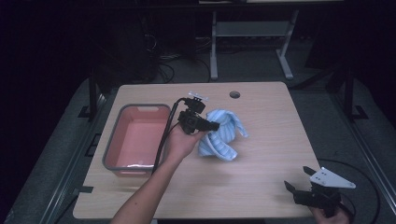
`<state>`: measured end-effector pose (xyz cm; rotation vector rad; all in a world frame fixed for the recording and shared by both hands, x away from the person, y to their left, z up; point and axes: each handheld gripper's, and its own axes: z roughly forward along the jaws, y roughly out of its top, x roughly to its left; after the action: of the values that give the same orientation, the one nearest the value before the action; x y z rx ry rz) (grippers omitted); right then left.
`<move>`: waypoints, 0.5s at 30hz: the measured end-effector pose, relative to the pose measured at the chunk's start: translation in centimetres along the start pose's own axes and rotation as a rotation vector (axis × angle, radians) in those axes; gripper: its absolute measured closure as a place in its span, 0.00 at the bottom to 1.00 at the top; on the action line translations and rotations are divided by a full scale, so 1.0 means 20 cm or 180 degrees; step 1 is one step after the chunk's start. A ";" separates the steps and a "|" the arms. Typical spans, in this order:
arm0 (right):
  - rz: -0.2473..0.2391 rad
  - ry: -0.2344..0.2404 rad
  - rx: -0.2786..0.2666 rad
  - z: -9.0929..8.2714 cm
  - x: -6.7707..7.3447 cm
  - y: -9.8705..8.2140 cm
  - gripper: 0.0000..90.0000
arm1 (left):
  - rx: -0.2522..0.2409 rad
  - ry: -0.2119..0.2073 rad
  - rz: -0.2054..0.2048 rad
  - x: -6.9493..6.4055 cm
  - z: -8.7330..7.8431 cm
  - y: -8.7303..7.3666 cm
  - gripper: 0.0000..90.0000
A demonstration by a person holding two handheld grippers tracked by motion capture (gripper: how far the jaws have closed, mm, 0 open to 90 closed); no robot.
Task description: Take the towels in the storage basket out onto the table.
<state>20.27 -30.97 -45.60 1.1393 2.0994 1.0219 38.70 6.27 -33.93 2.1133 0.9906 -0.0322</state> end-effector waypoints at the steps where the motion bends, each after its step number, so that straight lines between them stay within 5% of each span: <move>1: 0.0029 -0.0007 0.0014 0.00 0.00 0.00 0.16 | 0.0013 -0.0013 0.0003 0.00 0.02 0.00 0.79; 15: 0.0037 -0.0024 -0.0003 0.00 -0.01 0.00 0.16 | 0.0037 -0.0136 -0.0069 -0.03 0.16 -0.04 0.79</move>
<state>20.34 -31.14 -45.52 1.1545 2.0886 1.0224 38.71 4.05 -36.43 2.1038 0.9901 -0.0937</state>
